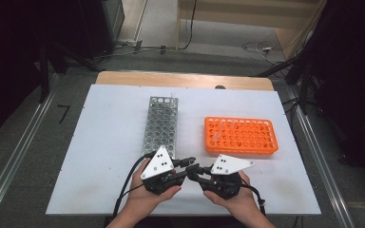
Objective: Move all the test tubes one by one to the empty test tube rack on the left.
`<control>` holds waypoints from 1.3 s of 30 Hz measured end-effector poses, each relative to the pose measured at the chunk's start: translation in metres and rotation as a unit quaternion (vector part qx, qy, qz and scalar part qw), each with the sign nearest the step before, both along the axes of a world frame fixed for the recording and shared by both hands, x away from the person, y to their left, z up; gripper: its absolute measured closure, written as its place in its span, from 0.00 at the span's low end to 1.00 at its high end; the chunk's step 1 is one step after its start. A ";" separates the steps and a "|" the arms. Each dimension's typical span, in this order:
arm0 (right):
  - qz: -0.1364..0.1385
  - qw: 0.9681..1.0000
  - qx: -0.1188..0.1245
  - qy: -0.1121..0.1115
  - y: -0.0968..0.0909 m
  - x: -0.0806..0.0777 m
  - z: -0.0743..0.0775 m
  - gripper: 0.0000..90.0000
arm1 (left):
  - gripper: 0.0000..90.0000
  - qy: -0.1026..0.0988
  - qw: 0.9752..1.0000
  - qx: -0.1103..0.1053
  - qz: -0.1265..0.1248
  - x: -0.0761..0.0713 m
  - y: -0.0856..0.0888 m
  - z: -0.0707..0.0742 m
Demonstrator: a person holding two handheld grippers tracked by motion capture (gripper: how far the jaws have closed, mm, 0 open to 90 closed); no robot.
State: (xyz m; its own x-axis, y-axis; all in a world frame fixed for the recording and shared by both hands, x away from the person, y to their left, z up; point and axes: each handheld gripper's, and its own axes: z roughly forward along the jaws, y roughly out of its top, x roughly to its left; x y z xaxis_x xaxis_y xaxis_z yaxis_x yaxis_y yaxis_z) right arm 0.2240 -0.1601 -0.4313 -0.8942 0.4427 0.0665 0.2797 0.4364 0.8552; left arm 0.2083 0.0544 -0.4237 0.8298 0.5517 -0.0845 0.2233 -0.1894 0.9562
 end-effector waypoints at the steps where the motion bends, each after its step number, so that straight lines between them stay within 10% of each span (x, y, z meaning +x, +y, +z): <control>1: 0.000 1.000 0.001 0.001 -0.001 0.000 0.000 0.82 | 0.85 0.000 1.000 -0.003 -0.001 0.001 0.000 0.000; 21: -0.045 0.999 0.014 -0.015 -0.065 0.013 -0.002 0.20 | 0.85 -0.005 0.999 -0.015 0.045 0.032 0.022 0.012; 39: -0.094 0.995 0.031 -0.004 -0.133 0.018 -0.004 0.01 | 0.85 -0.012 0.994 -0.016 0.108 0.081 0.047 0.023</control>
